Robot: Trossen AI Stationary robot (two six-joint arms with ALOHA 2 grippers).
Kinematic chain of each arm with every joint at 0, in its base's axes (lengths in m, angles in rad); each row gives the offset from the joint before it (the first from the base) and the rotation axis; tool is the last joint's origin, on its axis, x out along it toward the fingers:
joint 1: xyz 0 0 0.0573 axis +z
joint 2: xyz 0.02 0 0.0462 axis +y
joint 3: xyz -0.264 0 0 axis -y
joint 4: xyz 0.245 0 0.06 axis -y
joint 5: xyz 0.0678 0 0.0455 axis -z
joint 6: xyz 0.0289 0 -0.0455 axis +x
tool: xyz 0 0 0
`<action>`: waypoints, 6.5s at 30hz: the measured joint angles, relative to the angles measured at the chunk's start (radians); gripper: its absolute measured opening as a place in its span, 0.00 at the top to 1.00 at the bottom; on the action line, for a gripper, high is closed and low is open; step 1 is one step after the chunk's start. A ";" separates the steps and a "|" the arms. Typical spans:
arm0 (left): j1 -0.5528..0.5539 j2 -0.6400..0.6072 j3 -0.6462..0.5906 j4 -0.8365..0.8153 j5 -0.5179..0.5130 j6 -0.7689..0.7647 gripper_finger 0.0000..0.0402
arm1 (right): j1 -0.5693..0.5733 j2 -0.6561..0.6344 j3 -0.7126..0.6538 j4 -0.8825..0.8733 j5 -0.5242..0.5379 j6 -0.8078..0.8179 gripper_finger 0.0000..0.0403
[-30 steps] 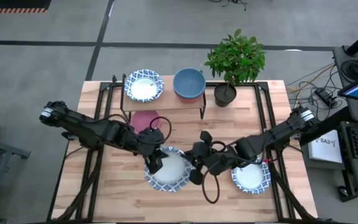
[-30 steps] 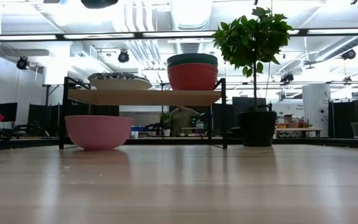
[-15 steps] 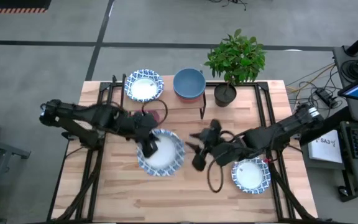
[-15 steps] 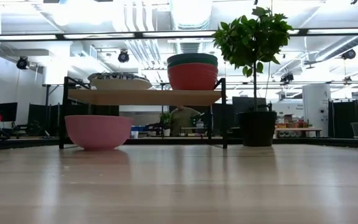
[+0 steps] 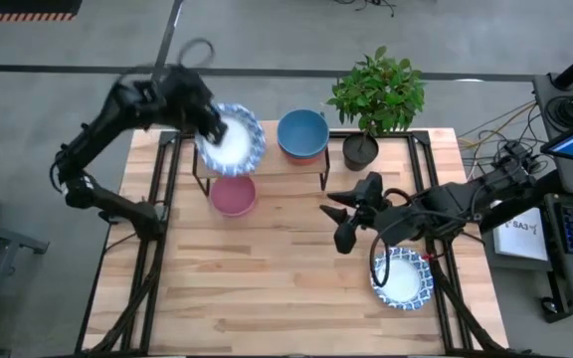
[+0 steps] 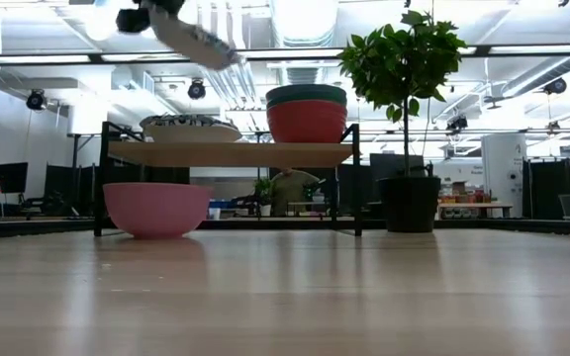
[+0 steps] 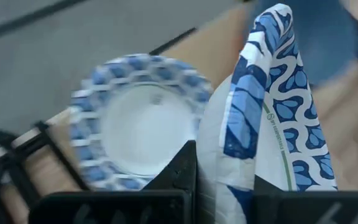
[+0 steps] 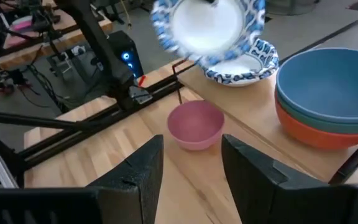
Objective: Place and stack bowls onto a shelf
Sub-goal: Stack the white pattern paper bowl on top of the white pattern paper bowl on the shelf, then stack the pink plastic bowl on top of the blue plastic bowl on the shelf
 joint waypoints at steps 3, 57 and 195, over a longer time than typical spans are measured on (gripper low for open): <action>0.175 0.008 -0.028 0.015 0.090 0.057 1.00 | 0.000 0.008 0.000 0.001 0.001 0.010 0.63; 0.377 -0.003 -0.028 0.141 0.182 0.340 0.54 | -0.018 0.090 -0.002 -0.007 0.024 0.066 0.63; -0.307 0.490 0.263 0.425 -0.060 0.759 0.87 | 0.029 0.031 -0.002 -0.050 -0.089 0.075 0.72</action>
